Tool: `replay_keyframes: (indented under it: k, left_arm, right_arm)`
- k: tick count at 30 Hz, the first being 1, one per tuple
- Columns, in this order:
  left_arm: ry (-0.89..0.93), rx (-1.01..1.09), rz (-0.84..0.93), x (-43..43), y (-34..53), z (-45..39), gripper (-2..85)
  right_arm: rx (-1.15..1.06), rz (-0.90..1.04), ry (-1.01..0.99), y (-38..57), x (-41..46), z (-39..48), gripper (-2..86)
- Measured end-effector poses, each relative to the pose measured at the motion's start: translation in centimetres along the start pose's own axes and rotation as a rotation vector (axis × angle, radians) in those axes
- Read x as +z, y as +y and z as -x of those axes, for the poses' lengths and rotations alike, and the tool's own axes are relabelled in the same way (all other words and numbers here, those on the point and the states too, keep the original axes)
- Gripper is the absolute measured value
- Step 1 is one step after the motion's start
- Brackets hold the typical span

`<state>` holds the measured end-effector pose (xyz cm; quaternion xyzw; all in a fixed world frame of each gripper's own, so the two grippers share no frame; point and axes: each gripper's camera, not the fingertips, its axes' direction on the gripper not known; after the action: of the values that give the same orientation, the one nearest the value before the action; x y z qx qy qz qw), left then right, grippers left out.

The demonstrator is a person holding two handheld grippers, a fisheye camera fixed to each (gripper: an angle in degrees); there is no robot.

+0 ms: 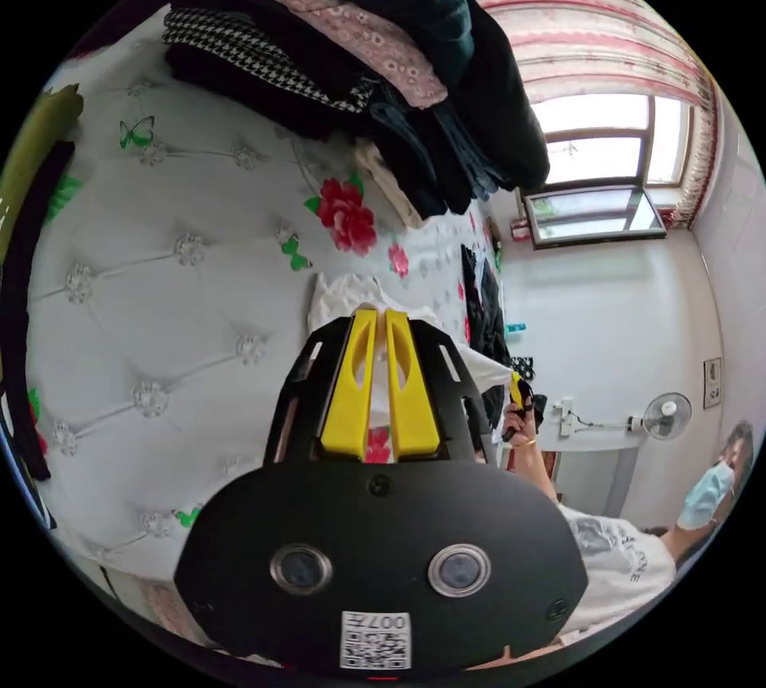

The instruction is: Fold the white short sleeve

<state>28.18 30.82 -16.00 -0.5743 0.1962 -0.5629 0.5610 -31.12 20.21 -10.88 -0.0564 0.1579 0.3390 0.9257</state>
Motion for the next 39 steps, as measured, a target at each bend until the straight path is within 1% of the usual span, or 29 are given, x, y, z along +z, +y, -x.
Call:
replay_keyframes:
  k: [1, 3, 5, 7, 10, 13, 16, 18, 21, 27, 30, 33, 35, 36, 38, 39]
  left_arm:
    - [-0.002, -0.042, -0.049, 0.7, -1.7, 0.5, 5.3]
    - [-0.025, -0.085, -0.079, 1.7, -3.4, 1.2, 7.5]
    - [-0.065, -0.098, -0.076, 2.4, -4.0, 1.9, 8.3]
    - [-0.109, -0.073, -0.051, 2.5, -3.0, 2.7, 8.6]
    - [-0.140, -0.052, -0.010, 2.3, -0.4, 3.5, 9.2]
    - [-0.125, -0.040, 0.014, 2.1, 3.4, 3.5, 9.6]
    - [-0.131, -0.041, 0.069, 3.3, 5.6, 2.7, 7.3]
    - [-0.236, -0.064, 0.110, 4.2, 6.0, 2.6, 4.6]
    - [-0.163, -0.113, 0.078, 2.9, 6.0, 3.5, 3.3]
    - [-0.102, -0.143, 0.057, -0.7, 7.9, 3.5, 3.6]
    - [-0.052, -0.166, 0.036, -2.1, 8.8, 3.4, 4.4]
    - [-0.015, -0.161, 0.012, -3.9, 9.2, 2.7, 5.4]
    - [0.002, -0.150, -0.001, -5.2, 9.5, 2.2, 6.6]
    - [0.015, -0.146, -0.007, -6.1, 9.7, 2.0, 7.5]
    - [0.038, -0.143, -0.016, -7.3, 10.2, 1.8, 8.6]
    - [0.049, -0.144, -0.025, -8.0, 10.6, 1.7, 9.3]
  right_arm:
    - [-0.012, -0.032, 0.054, -2.1, 1.7, 0.1, 1.7]
    - [0.006, -0.025, 0.159, -4.3, 4.3, -0.7, 2.7]
    - [0.057, 0.015, 0.269, -4.9, 6.8, -2.7, 4.4]
    - [0.109, 0.018, 0.302, -3.6, 7.5, -4.5, 5.6]
    - [0.188, -0.001, 0.308, 0.0, 7.1, -7.3, 6.7]
    - [0.258, 0.008, 0.254, 3.1, 7.3, -9.6, 6.7]
    - [0.275, 0.048, 0.243, 4.1, 8.7, -10.9, 5.0]
    - [0.298, 0.037, 0.243, 3.9, 9.2, -11.5, 3.3]
    - [0.340, 0.031, 0.214, 3.2, 9.2, -12.9, 1.3]
    - [0.372, -0.034, 0.147, 4.6, 6.4, -14.9, 0.2]
    - [0.227, 0.005, 0.219, 2.2, 7.5, -12.3, 0.2]
    - [-0.025, 0.100, 0.214, -1.6, 12.1, -6.2, 0.2]
    - [-0.317, 0.286, 0.221, -2.4, 19.1, 1.0, 0.4]
    - [-0.391, 0.339, 0.223, -2.0, 21.1, 2.8, 0.5]
    - [-0.611, 0.543, 0.191, 1.8, 29.0, 8.2, 1.0]
    - [-0.639, 0.585, 0.180, 3.1, 30.8, 8.9, 1.2]
